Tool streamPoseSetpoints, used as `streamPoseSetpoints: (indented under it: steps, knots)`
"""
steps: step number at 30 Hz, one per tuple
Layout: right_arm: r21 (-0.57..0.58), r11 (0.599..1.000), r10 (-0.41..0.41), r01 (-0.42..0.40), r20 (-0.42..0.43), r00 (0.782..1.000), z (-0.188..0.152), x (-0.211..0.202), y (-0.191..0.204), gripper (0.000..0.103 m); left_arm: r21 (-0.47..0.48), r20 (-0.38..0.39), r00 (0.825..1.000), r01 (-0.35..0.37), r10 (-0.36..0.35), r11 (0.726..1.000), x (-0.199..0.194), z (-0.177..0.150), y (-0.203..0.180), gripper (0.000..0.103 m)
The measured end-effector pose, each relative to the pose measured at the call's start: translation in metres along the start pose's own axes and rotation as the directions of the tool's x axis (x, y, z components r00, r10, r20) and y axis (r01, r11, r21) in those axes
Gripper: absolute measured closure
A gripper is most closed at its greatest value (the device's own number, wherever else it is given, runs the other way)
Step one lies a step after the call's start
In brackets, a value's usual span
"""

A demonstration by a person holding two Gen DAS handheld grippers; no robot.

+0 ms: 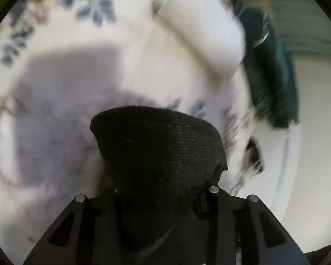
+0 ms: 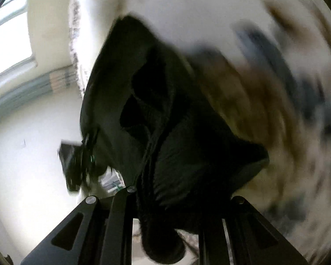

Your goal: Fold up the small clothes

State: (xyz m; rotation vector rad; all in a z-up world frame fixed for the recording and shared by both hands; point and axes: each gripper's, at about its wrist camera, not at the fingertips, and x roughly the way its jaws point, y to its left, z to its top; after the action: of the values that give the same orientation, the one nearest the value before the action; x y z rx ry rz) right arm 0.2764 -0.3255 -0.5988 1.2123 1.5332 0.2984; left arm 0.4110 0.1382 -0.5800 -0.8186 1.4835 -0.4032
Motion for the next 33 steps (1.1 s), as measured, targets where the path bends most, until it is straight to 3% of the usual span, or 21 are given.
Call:
streamPoseSetpoints:
  steps: [2, 6, 8, 11, 13, 16, 18, 21, 23, 25, 26, 27, 28, 31, 33]
  knots:
    - [0.048, 0.998, -0.040, 0.039, 0.019, 0.999, -0.012, 0.003, -0.023, 0.086, 0.001, 0.015, 0.999, -0.039, 0.039, 0.999, 0.010, 0.000, 0.007, 0.064]
    - [0.108, 0.990, -0.090, 0.086, 0.030, 0.996, 0.002, -0.003, -0.051, 0.077, -0.047, 0.083, 0.997, -0.001, 0.005, 0.999, 0.000, -0.004, 0.009, 0.047]
    - [0.095, 0.984, -0.149, 0.150, -0.017, 0.989, 0.009, -0.007, -0.052, 0.052, -0.061, 0.128, 0.991, -0.015, 0.022, 0.998, -0.015, -0.012, 0.006, 0.047]
    - [0.052, 0.981, -0.185, 0.188, -0.057, 0.981, 0.001, -0.025, -0.053, 0.044, -0.070, 0.257, 0.962, -0.076, 0.092, 0.995, -0.060, -0.046, -0.002, 0.046]
    - [0.042, 0.978, -0.203, 0.206, -0.069, 0.977, -0.007, -0.047, -0.065, 0.040, -0.070, 0.329, 0.916, -0.218, 0.229, 0.973, -0.085, -0.079, -0.009, 0.046]
    - [0.041, 0.965, -0.256, 0.258, -0.053, 0.965, -0.010, -0.083, -0.074, 0.040, -0.144, 0.332, 0.857, -0.366, 0.394, 0.919, -0.096, -0.131, 0.010, 0.043]
    - [0.024, 0.956, -0.293, 0.293, -0.007, 0.956, -0.006, -0.100, -0.072, 0.040, -0.182, 0.275, 0.845, -0.423, 0.458, 0.888, -0.085, -0.160, 0.031, 0.043]
    - [-0.018, 0.947, -0.317, 0.319, 0.081, 0.945, 0.015, -0.119, -0.061, 0.040, -0.199, 0.165, 0.813, -0.527, 0.559, 0.826, -0.049, -0.200, 0.067, 0.043]
    - [-0.078, 0.933, -0.337, 0.350, 0.145, 0.930, 0.045, -0.111, -0.035, 0.040, -0.211, 0.130, 0.808, -0.544, 0.575, 0.812, -0.030, -0.214, 0.084, 0.043]
    - [-0.146, 0.913, -0.352, 0.380, 0.186, 0.917, 0.073, -0.098, -0.008, 0.040, -0.220, 0.154, 0.803, -0.540, 0.576, 0.812, -0.022, -0.217, 0.091, 0.038]
    - [-0.188, 0.898, -0.362, 0.397, 0.196, 0.911, 0.091, -0.087, 0.000, 0.040, -0.229, 0.171, 0.810, -0.521, 0.561, 0.822, -0.020, -0.216, 0.093, 0.024]
    - [-0.203, 0.895, -0.360, 0.397, 0.198, 0.912, 0.102, -0.083, 0.006, 0.040, -0.242, 0.185, 0.833, -0.476, 0.522, 0.846, -0.016, -0.213, 0.097, 0.000]
    - [-0.226, 0.890, -0.360, 0.396, 0.186, 0.914, 0.112, -0.073, 0.013, 0.040, -0.245, 0.197, 0.858, -0.425, 0.473, 0.872, -0.010, -0.208, 0.100, 0.000]
    - [-0.276, 0.887, -0.345, 0.370, 0.137, 0.929, 0.137, -0.042, 0.026, 0.041, -0.295, 0.152, 0.827, -0.485, 0.542, 0.823, 0.002, -0.196, 0.100, 0.000]
    - [-0.305, 0.883, -0.322, 0.356, 0.158, 0.934, 0.139, -0.029, 0.040, 0.079, -0.306, 0.120, 0.805, -0.527, 0.581, 0.793, 0.010, -0.190, 0.096, 0.000]
